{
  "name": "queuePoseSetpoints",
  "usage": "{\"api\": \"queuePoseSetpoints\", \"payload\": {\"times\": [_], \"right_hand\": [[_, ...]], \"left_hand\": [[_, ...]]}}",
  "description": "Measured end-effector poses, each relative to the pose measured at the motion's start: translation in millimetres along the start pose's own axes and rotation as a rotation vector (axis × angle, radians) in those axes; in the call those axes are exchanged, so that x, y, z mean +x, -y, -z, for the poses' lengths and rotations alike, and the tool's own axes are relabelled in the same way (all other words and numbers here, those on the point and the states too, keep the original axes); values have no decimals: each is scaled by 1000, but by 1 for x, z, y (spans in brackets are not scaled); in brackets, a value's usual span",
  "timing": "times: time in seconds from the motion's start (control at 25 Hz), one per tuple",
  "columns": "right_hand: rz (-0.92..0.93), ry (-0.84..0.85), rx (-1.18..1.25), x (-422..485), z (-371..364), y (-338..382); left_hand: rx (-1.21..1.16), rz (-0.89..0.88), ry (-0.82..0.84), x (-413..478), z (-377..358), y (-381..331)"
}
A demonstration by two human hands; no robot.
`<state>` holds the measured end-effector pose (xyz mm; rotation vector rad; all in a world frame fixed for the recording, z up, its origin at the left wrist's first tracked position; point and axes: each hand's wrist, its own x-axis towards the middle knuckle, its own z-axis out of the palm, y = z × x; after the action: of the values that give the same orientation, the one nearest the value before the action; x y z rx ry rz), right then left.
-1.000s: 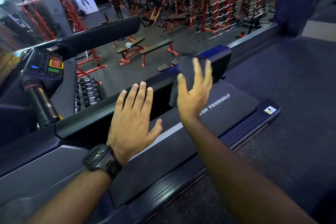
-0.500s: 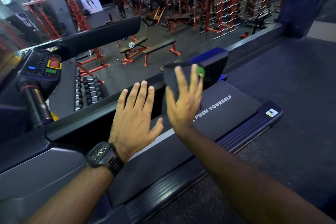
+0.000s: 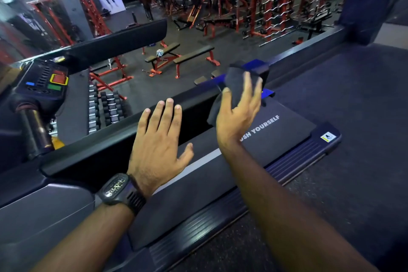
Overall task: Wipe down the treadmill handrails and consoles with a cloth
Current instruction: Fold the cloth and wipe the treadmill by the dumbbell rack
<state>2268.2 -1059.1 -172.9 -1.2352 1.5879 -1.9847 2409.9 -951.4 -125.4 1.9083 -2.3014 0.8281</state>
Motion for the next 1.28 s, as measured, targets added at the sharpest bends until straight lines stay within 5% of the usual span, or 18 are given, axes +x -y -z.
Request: {"api": "queuePoseSetpoints", "payload": {"times": [0.04,0.16,0.2,0.32,0.36,0.48,0.52,0.64,0.68,0.8,0.84,0.96,1.0,1.12,1.28], "right_hand": [[-65,-26,2,-8,-2,8],[576,176,-269,-17,6,-10],[575,165,-269,-1,9,-16],[-77,-61,-27,18,5,3],[-66,-45,-72,8,3,10],[612,218,-360,3,17,-10],[608,191,-360,19,21,-15],[42,-32,-124,32,13,-1],[47,-18,-137,20,9,3],[661,194,-343,23,22,-21],[650,168,-334,42,26,-28],[36,-35,-64,59,18,-17],[50,-19,-81,47,16,-14],[656,219,-300,40,26,-35],[221,45,-102,63,19,-26]], "left_hand": [[-6,-4,-1,0,0,0],[-20,-37,-8,5,-1,0],[-19,-48,-9,7,-1,0],[-22,-68,0,14,-1,-5],[-20,-77,-1,16,-1,-5],[-22,-90,-3,21,-3,-7],[-23,-90,-4,23,-3,-9],[-31,-98,-3,30,-2,-18],[-32,-95,-4,32,-2,-20],[-22,-79,4,38,-2,-26],[-16,-72,8,40,-2,-29],[-12,-37,23,45,-1,-41],[-10,-27,27,47,0,-45],[-4,-19,22,55,0,-54],[-3,8,17,65,2,-67]]}}
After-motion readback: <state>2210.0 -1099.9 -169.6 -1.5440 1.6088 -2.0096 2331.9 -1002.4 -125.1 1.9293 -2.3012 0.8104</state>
